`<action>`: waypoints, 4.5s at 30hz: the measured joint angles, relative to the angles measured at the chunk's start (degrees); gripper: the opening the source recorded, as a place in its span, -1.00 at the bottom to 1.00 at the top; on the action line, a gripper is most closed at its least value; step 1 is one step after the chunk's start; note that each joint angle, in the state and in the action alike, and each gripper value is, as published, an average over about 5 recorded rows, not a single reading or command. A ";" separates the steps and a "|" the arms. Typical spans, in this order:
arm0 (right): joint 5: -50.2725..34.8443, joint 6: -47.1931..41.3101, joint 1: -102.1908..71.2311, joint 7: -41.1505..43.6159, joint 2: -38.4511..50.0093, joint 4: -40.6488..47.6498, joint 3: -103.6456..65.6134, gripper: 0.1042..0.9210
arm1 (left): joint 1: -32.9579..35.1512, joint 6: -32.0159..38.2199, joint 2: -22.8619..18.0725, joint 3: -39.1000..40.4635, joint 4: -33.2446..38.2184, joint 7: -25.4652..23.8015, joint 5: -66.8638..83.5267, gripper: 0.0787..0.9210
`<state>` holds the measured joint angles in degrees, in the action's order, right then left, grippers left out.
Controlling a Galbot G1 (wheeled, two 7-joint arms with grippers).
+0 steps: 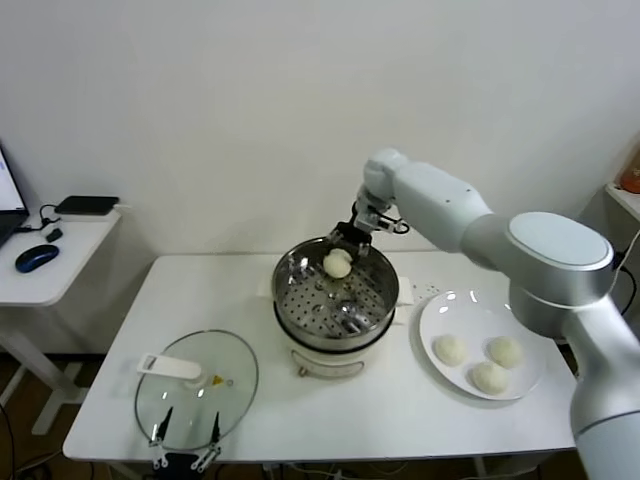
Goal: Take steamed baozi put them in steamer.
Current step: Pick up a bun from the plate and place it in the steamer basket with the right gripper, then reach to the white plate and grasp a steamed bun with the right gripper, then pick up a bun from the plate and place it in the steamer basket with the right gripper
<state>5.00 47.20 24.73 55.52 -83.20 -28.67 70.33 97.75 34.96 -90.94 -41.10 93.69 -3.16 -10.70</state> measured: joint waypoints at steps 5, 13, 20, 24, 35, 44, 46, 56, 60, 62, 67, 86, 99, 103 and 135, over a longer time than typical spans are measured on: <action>-1.77 0.00 0.06 0.29 -0.19 0.50 0.24 0.69 | 0.10 -0.05 -0.03 0.07 0.19 -0.01 -0.03 0.77; -9.15 -0.01 3.91 1.13 2.39 -3.11 4.95 0.76 | 0.75 -0.31 -0.02 0.38 1.08 -0.15 -0.32 0.77; -24.35 -0.01 13.60 -0.60 9.06 -14.86 17.25 0.76 | 1.49 -0.44 0.25 0.45 1.78 -0.17 -0.47 0.77; -31.12 -0.03 19.76 -0.76 13.73 -22.49 24.98 0.76 | 1.81 -0.44 0.33 0.60 1.96 -0.20 -0.60 0.77; -42.88 -16.61 30.39 -0.21 24.98 -38.91 39.43 0.76 | 2.09 -0.23 0.43 1.24 1.57 -0.29 -1.29 0.77; -47.24 -44.19 30.20 -2.28 32.10 -47.14 42.89 0.76 | 1.82 0.01 0.43 1.03 0.76 -0.39 -1.73 0.77; -47.14 -48.48 29.16 -2.55 33.17 -47.88 42.87 0.76 | 1.67 0.01 0.43 1.02 0.50 -0.43 -1.79 0.77; -44.27 -59.81 20.77 -2.85 35.14 -46.72 39.17 0.76 | 0.55 -0.41 0.43 0.49 -0.98 -0.99 -1.94 0.77; -42.53 -61.71 16.47 -2.88 35.16 -44.85 36.96 0.76 | 0.09 -0.63 0.40 0.25 -1.59 -1.19 -1.92 0.77; -41.59 -62.29 14.31 -2.88 35.04 -43.78 35.79 0.76 | -0.11 -0.71 0.40 0.11 -1.85 -1.26 -1.88 0.77; -39.29 -63.09 9.18 -3.24 34.35 -40.88 32.66 0.76 | -0.36 -0.69 0.39 -0.21 -2.53 -1.31 -1.77 0.77; -34.83 -63.67 1.03 -3.77 32.57 -34.81 26.20 0.55 | -0.19 -0.42 0.29 -0.37 -2.99 -1.24 -1.73 0.77; -35.48 -63.93 3.07 -2.67 33.90 -36.65 26.94 0.35 | -0.23 -0.55 0.44 -0.13 -2.40 -1.23 -1.98 0.77; -36.56 -63.91 6.40 -1.96 34.53 -38.71 28.95 0.34 | -0.21 -0.54 0.60 -0.04 -2.27 -1.23 -2.03 0.77; -59.49 -66.98 36.38 2.25 17.55 -49.38 35.09 0.35 | 0.85 -0.45 1.13 0.61 -0.19 -1.59 -2.90 0.77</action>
<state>-54.49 -19.78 61.11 57.77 -65.65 -78.04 105.42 98.59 34.51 -89.81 -40.49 93.51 -4.75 -13.59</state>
